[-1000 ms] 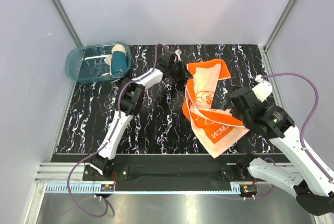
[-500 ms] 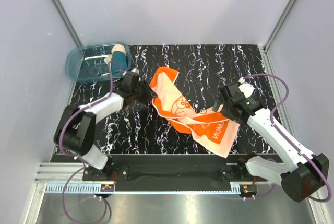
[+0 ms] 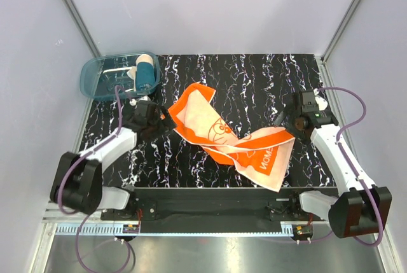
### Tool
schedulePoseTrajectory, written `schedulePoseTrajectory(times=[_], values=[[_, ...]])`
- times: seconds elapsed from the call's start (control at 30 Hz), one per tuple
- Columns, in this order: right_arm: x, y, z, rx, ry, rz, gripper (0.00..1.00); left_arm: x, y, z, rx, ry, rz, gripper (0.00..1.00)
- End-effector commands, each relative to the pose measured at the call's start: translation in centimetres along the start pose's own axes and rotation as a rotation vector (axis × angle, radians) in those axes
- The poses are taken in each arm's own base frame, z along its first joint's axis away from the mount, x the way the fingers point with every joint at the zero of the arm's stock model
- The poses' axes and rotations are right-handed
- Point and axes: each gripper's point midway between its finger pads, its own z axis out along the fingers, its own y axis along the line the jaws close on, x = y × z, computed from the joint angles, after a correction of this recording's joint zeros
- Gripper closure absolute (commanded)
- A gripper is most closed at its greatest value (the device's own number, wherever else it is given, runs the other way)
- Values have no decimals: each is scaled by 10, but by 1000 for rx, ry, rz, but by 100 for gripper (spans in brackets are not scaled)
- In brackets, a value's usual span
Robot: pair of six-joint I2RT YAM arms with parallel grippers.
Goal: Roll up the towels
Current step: Flatten the towel
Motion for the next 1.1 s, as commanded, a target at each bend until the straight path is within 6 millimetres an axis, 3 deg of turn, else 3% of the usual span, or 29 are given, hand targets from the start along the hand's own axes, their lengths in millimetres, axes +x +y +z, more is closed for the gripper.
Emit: schedulePoseTrajectory(times=[0.0,0.23,0.47,0.57,0.6,0.7,0.73,0.9,1.07], values=[[0,10,1,-58,9,-41,0,-35,4,18,-35,-80,18,1],[-3,2,7,-45,13,-35,0,-64,6,52,-22,-99,-70,6],[-5,-2,20,-40,35,-31,0,-72,5,82,-40,-87,-113,10],[-8,-2,23,-47,37,-18,0,-70,2,93,-28,-58,-115,22],[-9,-2,24,-45,39,-13,0,-70,0,94,-15,-52,-115,34],[-11,-3,25,-50,40,0,0,-66,-1,99,-9,-38,-114,53],[-11,-3,25,-50,45,3,0,-66,1,100,-12,-37,-114,66],[-10,-7,31,-73,61,55,0,-68,-3,100,15,-51,-107,100],[-12,-23,40,-99,105,155,2,-77,-13,86,42,-73,-108,100]])
